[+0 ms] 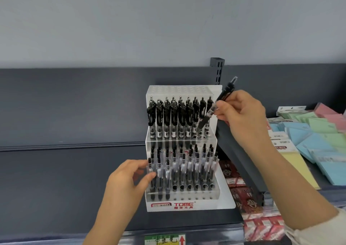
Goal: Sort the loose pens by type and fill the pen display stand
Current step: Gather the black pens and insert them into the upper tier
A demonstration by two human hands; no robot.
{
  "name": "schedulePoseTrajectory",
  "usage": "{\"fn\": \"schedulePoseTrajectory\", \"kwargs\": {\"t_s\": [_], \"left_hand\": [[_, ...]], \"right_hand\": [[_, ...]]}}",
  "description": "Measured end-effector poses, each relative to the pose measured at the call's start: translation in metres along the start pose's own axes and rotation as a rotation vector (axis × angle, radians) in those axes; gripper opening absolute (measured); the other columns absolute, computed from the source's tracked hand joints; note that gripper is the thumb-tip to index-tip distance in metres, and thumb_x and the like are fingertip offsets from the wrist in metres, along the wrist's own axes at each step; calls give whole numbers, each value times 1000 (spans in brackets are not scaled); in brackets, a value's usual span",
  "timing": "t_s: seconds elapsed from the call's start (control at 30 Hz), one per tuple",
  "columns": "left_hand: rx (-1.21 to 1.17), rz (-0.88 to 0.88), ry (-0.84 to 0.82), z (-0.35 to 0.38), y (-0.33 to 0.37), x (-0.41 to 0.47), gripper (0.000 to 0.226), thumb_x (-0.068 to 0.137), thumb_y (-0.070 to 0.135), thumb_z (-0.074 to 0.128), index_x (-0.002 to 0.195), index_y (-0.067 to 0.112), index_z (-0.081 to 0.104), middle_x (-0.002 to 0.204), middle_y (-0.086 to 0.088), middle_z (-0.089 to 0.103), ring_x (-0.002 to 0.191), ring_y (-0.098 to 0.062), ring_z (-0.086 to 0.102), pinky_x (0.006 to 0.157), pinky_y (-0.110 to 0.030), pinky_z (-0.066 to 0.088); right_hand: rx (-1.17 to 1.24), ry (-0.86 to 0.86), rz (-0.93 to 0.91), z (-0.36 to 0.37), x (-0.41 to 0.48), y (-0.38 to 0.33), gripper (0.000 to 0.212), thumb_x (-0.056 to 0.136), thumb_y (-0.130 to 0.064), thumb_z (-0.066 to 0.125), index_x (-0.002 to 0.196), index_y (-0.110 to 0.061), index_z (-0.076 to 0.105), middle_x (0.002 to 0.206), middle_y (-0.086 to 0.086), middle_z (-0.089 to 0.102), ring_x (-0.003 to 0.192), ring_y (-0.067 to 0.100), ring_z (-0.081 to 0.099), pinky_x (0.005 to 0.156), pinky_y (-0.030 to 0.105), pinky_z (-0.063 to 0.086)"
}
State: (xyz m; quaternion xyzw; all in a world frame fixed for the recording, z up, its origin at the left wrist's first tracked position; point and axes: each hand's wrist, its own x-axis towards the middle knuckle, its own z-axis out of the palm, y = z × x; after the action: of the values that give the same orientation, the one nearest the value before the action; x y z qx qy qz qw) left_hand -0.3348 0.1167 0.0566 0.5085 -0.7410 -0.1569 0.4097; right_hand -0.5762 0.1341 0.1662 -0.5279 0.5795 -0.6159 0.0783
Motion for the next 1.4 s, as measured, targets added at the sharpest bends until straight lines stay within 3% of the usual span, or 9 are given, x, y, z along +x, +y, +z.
{"fn": "schedulePoseTrajectory", "kwargs": {"t_s": [0.07, 0.2, 0.37, 0.73, 0.97, 1.17, 1.4], "left_hand": [[5, -2, -2, 3, -1, 0, 28, 75, 21, 76, 102, 18, 69, 84, 19, 61, 80, -2, 62, 70, -6, 39], [-46, -25, -2, 4, 0, 1, 28, 75, 19, 76, 102, 19, 68, 81, 19, 63, 75, 3, 62, 64, -2, 41], [-97, -48, 4, 6, -2, 2, 29, 74, 16, 77, 101, 20, 67, 77, 16, 65, 83, 11, 59, 66, 3, 41], [-96, -56, 11, 5, 1, 2, 29, 74, 17, 77, 101, 21, 66, 73, 14, 64, 82, 9, 59, 59, -4, 44], [-101, -45, 23, 7, 2, 2, 30, 74, 16, 77, 102, 19, 66, 73, 15, 64, 83, 9, 58, 62, -1, 44], [-106, -43, 29, 8, 2, 1, 31, 74, 14, 77, 103, 18, 66, 73, 16, 64, 81, 11, 58, 64, 3, 41], [-111, -53, 25, 7, 3, 1, 31, 74, 14, 77, 102, 18, 66, 73, 16, 64, 84, 11, 58, 66, 2, 42]], "right_hand": [[-74, -33, -26, 8, 3, 3, 12, 88, -16, 62, 79, -23, 58, 77, -4, 69, 71, 6, 67, 73, 25, 57], [-191, -108, -35, 19, 7, 14, 7, 88, -19, 61, 84, -14, 60, 80, 0, 68, 77, 16, 67, 79, 41, 55], [-362, -287, 11, 27, 2, 25, 10, 90, -23, 60, 82, -16, 59, 75, 1, 68, 74, 16, 66, 78, 36, 54], [-358, -310, 35, 25, 6, 31, 11, 90, -23, 58, 84, -15, 62, 76, -1, 70, 65, 8, 67, 65, 21, 50], [-373, -306, 29, 25, 8, 32, 12, 90, -25, 58, 82, -17, 62, 78, -2, 70, 64, 9, 67, 69, 28, 53], [-522, -348, -93, 26, 7, 29, 15, 90, -30, 56, 87, -17, 62, 75, 2, 68, 73, 21, 65, 74, 39, 53], [-452, -303, -47, 23, 9, 34, 13, 88, -29, 59, 79, -21, 63, 71, -1, 68, 70, 17, 66, 75, 38, 54]]}}
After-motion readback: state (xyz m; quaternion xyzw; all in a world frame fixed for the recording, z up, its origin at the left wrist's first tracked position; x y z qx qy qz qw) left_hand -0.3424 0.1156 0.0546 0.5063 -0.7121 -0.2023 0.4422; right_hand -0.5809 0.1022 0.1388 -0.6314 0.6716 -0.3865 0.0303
